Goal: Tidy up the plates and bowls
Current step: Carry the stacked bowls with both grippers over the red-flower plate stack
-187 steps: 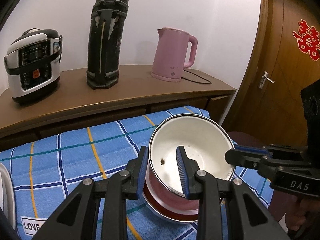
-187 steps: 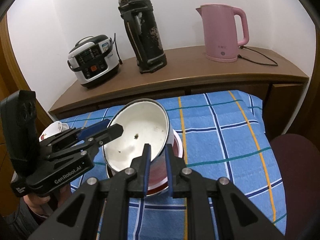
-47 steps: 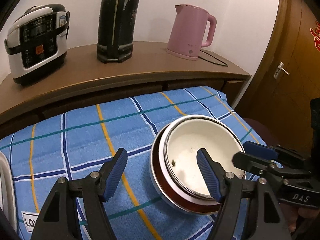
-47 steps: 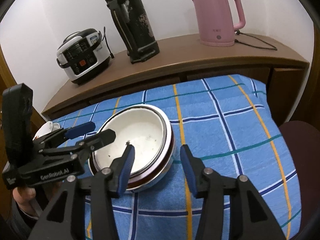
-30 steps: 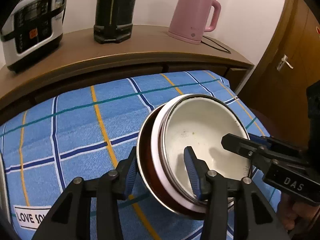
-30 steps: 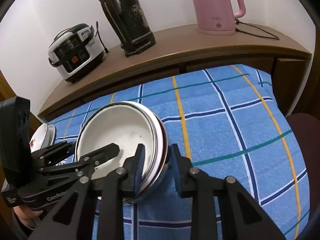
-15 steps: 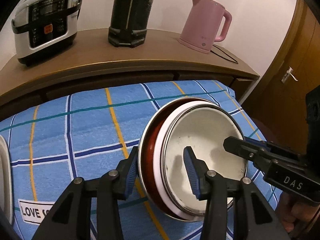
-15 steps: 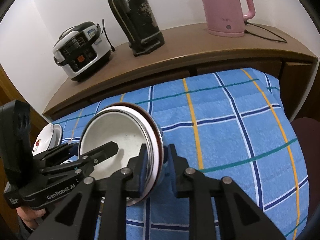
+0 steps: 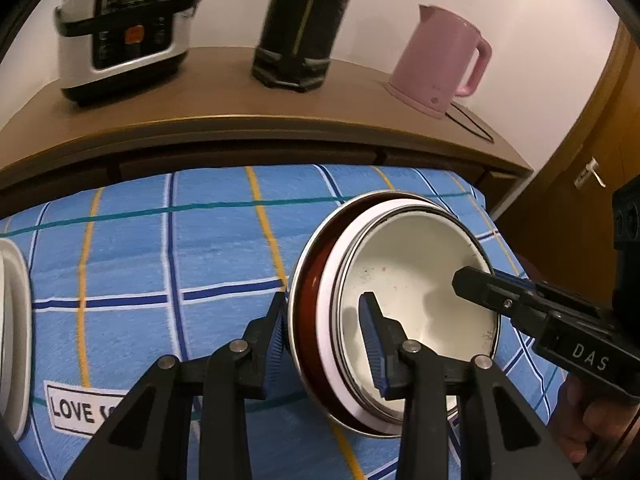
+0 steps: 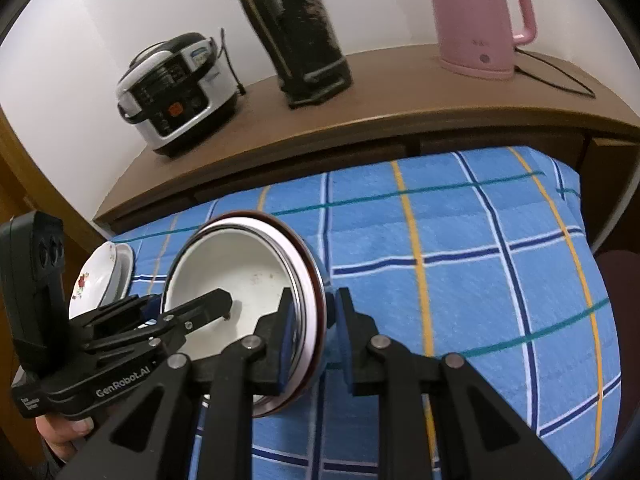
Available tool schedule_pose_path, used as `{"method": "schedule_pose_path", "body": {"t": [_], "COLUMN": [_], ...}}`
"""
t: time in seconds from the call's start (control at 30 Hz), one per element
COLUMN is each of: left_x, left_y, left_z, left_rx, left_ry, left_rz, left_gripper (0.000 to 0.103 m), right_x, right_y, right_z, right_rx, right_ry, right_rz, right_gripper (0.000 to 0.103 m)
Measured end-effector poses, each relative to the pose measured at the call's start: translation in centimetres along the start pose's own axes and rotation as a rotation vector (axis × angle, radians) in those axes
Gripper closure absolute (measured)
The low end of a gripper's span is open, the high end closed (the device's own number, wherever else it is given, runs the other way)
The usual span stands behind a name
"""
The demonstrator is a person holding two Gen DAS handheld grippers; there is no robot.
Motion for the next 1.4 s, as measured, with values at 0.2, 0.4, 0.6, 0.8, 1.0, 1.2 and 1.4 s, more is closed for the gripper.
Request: {"method": "schedule_pose_path", "body": {"t": [0.2, 0.4, 0.6, 0.8, 1.0, 1.2, 1.4], "left_x": [-0.1, -0.5, -0.9, -1.2, -1.9, -2.8, -3.5], "left_y": [1.4, 3.0, 4.6, 6.5, 8.5, 10.2, 11.6], "left_z": [1.7, 3.2, 4.9, 6.6, 8.3, 10.1, 11.4], "left_rx": [0.042, 0.070, 0.097, 0.128, 0.168, 0.211, 0.248], "left_ry": [-0.060, -0.100, -0.135, -0.157, -0.166, -0.177, -0.181], "left_rz": [0.024, 0.059, 0.090, 0.126, 0.164, 0.192, 0.215], "left_gripper": [0.065, 0.065, 0.065, 0.065, 0.065, 0.065, 0.065], "right_x": [0.1, 0.2, 0.6, 0.9, 0.9, 0.7, 0.3], "right_y": [2.0, 4.1, 6.6, 9.0, 11.7, 14.0, 16.1], "right_z": [-0.2, -0.6, -0.8, -1.3, -2.1, -2.5, -3.0], "right_rx": [0.024, 0.048, 0.071, 0.106, 0.148, 0.190, 0.225], "right_ry": [-0.003, -0.006, -0.012, -0.012, -0.002, 0.005, 0.014], "right_rz": [0.038, 0.072, 0.114, 0.155, 0.195, 0.227, 0.243], "right_gripper": [0.083, 0.083, 0.083, 0.083, 0.083, 0.083, 0.083]}}
Point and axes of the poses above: each gripper's, at about its wrist camera, not at the fingertips, and z roughly against the way its jaws point, y to its left, x to its top, the point moved 3 cm from there along -z, roughly the way its jaws point, and after that the axes turned 5 degrees about -z, right-handed, at the moved point
